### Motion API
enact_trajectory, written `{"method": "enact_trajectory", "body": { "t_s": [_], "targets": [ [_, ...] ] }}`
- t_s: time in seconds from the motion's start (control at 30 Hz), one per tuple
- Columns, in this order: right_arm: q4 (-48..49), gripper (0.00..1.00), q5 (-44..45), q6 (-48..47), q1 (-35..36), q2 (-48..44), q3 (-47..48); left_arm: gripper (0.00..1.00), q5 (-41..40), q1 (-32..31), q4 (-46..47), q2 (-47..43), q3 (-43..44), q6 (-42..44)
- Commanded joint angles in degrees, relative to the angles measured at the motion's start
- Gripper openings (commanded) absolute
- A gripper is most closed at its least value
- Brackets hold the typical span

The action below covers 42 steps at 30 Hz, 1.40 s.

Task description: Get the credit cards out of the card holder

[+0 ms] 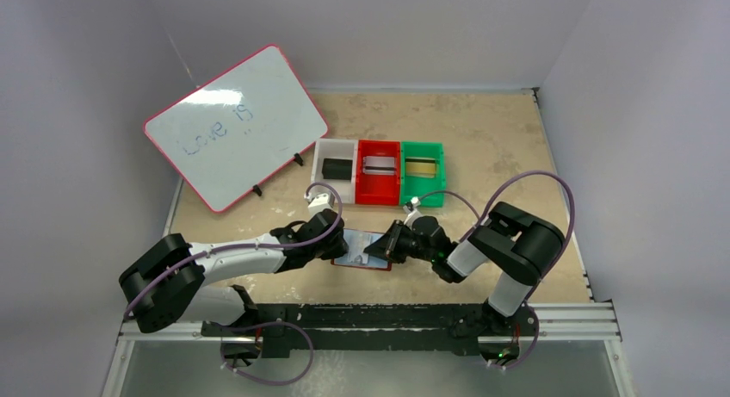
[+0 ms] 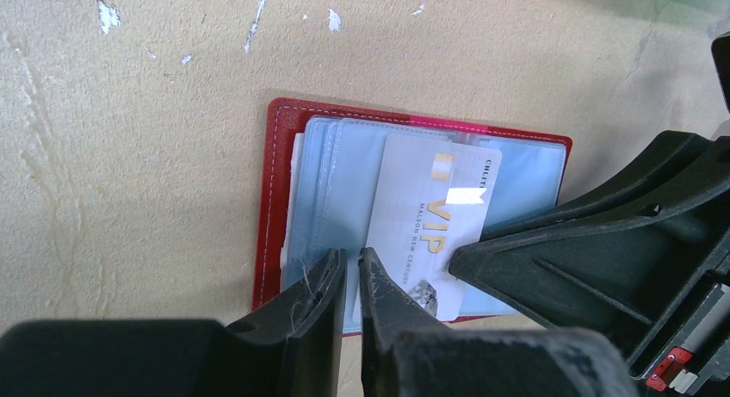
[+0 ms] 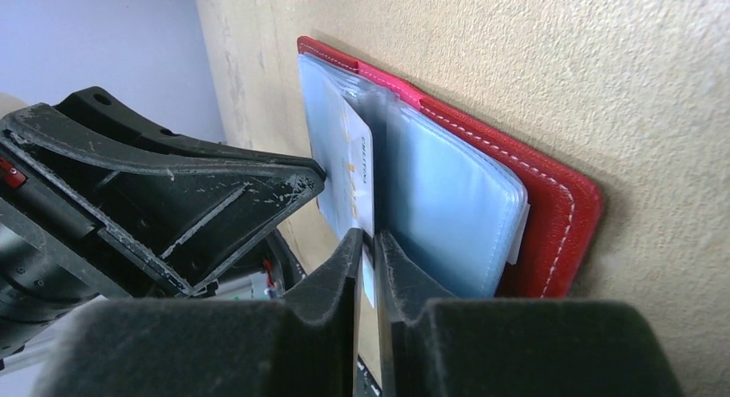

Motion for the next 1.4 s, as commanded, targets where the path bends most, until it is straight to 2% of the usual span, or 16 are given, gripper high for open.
{"method": "enact_trajectory", "body": {
  "t_s": [0.0,0.23,0.4,0.6,0.77,0.83,0.97,1.07,1.13,1.37],
  "targets": [
    [1.7,0.08,-1.1,-1.4,0.1,0.2,0.8,0.11,1.0,-0.1,-4.0,0.2,-1.4,1.4],
    [-3.4,0.03,0.7,-0.8,0.0,-3.2,-0.8,0.11,0.2,-0.1,-4.7,-1.0,-1.5,1.3],
    [-4.5,0.04,1.2,-0.6,0.0,-5.0,-1.9,0.11,0.7,-0.1,-4.3,-1.0,-1.3,1.7],
    [-4.3,0.13,0.8,-1.0,-0.1,-2.4,0.7,0.11,2.0,-0.1,-4.1,-0.4,-0.8,2.8],
    [-1.4,0.25,1.2,-0.5,-0.3,-0.3,2.0,0.11,2.4,-0.1,-4.5,-0.1,-0.9,3.2],
    [-1.9,0.26,1.1,-0.5,-0.4,0.2,2.5,0.11,2.3,-0.1,-4.7,-0.1,-0.9,3.0],
    [-0.1,0.21,1.1,0.2,-0.6,1.2,1.5,0.11,2.2,-0.1,-4.8,0.0,-0.9,2.9],
    [0.2,0.12,0.5,0.5,-1.0,1.9,1.5,0.11,2.4,0.0,-4.7,0.0,-0.8,2.9],
    [0.2,0.01,0.7,0.6,-1.1,1.6,1.1,0.1,2.3,-0.1,-4.9,0.0,-0.6,2.9],
    [-2.8,0.0,2.5,0.9,-1.7,-2.8,-1.8,0.1,1.4,-0.1,-5.4,-0.7,-0.3,2.7]
  ]
}}
